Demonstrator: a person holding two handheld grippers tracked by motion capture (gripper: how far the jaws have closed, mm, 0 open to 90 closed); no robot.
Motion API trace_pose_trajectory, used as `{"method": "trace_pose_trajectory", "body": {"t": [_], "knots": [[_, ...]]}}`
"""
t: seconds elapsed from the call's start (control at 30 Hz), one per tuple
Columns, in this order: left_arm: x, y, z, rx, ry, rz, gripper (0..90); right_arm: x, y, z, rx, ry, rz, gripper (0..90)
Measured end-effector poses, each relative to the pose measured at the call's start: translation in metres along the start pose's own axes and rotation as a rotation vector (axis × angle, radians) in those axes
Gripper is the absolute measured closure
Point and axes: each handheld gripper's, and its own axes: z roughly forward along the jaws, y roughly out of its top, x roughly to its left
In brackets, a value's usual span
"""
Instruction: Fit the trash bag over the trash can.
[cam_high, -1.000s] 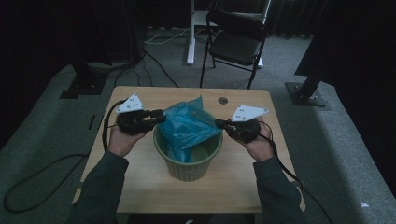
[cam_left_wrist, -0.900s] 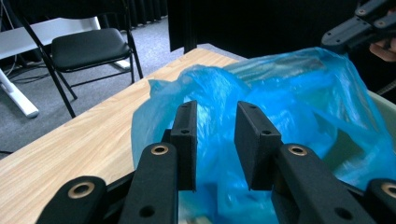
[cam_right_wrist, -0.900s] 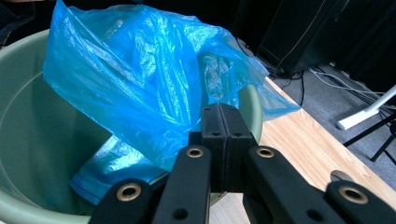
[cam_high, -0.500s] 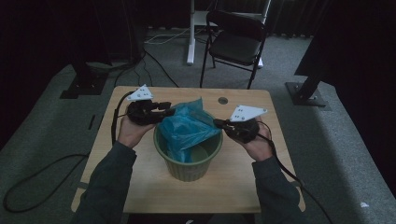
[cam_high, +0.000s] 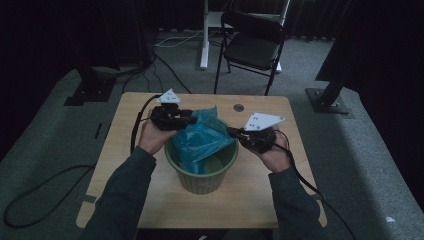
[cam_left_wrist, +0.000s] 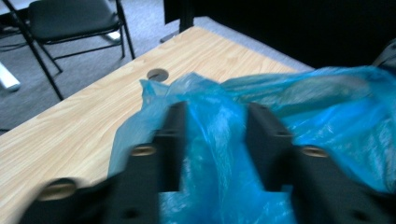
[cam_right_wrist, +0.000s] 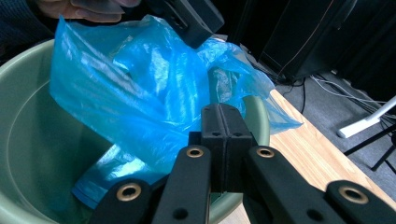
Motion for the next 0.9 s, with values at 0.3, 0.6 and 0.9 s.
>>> {"method": "trace_pose_trajectory", "body": {"t": [0.3, 0.6, 0.9], "knots": [[0.003, -0.012, -0.013, 0.0, 0.04, -0.002, 89.3, 0.0, -0.003, -0.008, 0.018, -0.03, -0.017, 89.8], [0.008, -0.027, -0.029, -0.032, 0.054, -0.024, 89.3, -0.007, -0.011, -0.015, 0.03, -0.03, 0.017, 86.0], [-0.001, -0.025, -0.027, -0.035, 0.045, 0.008, 89.3, -0.015, 0.016, -0.008, -0.018, -0.047, 0.053, 69.1]]}}
